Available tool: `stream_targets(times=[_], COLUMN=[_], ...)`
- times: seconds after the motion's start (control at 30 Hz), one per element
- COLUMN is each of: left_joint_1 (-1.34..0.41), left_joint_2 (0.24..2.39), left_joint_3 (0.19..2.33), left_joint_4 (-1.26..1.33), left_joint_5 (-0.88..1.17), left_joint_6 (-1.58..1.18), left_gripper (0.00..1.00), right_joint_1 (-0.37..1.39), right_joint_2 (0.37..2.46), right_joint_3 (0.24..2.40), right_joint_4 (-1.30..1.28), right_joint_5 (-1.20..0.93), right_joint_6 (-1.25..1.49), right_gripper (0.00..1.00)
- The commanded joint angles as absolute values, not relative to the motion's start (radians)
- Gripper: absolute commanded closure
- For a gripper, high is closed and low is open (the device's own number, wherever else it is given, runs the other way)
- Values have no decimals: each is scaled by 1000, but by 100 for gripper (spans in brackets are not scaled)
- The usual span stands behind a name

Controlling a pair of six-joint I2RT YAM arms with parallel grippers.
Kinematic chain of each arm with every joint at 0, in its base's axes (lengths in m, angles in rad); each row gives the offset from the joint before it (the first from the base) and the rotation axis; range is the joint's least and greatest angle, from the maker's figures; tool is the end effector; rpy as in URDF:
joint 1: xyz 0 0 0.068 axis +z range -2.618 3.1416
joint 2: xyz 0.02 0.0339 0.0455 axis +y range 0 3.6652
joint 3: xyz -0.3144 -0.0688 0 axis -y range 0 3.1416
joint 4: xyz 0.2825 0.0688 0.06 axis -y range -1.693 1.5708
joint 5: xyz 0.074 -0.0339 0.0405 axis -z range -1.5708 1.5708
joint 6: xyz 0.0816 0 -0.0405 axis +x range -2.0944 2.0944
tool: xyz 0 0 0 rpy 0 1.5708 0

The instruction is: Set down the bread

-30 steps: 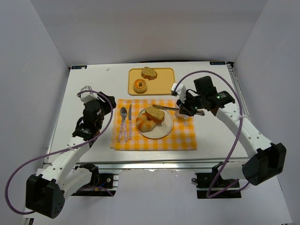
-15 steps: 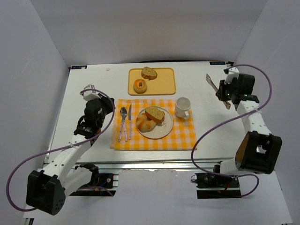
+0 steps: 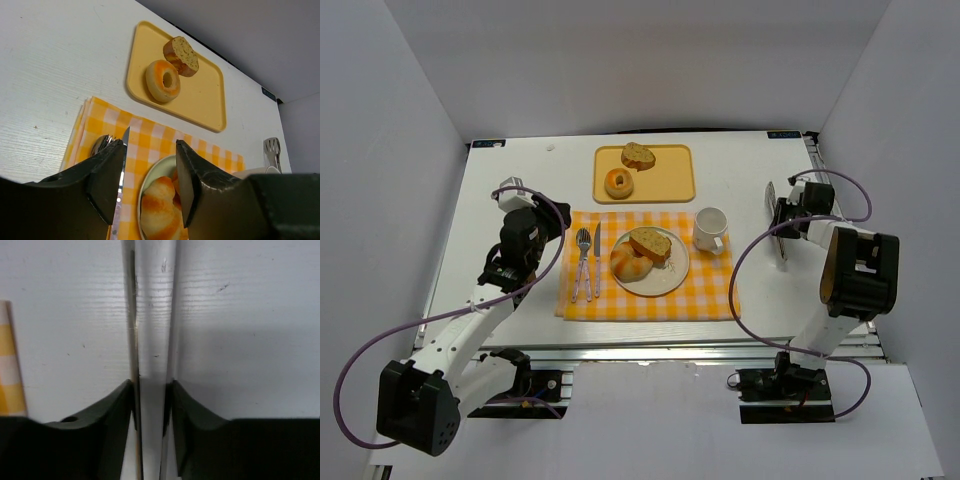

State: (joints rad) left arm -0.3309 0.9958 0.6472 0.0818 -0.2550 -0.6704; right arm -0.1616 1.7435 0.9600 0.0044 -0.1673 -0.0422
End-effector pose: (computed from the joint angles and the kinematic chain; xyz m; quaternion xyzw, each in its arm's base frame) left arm 0.2739 -0.0723 0.2969 -0.2092 0.7641 -0.2002 0.5765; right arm 0.4230 -0.0552 0.1578 0.0227 0.9197 0.0376 0.3901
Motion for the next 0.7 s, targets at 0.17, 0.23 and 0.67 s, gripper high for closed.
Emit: stream_targets(times=[0.17,0.23,0.67], left_joint_1=[-328,-328,-328], left_joint_2=[992,996,1012], left_joint_3=[678,680,686], left_joint_4=[84,84,89], left_joint_5=[-273,-273,-267], left_joint_6=[-666,-663,-655], left_gripper=[41,41,41], right_joint_1=[-170,-172,-143], right_joint_2=[1750,1714,1546], right_joint_3=[1008,1026,1348], right_joint_4=[-106,-130,-291], right_joint_5=[-178,-178,-322], right_joint_6=[-155,-176,-270], right_gripper=[26,11,11])
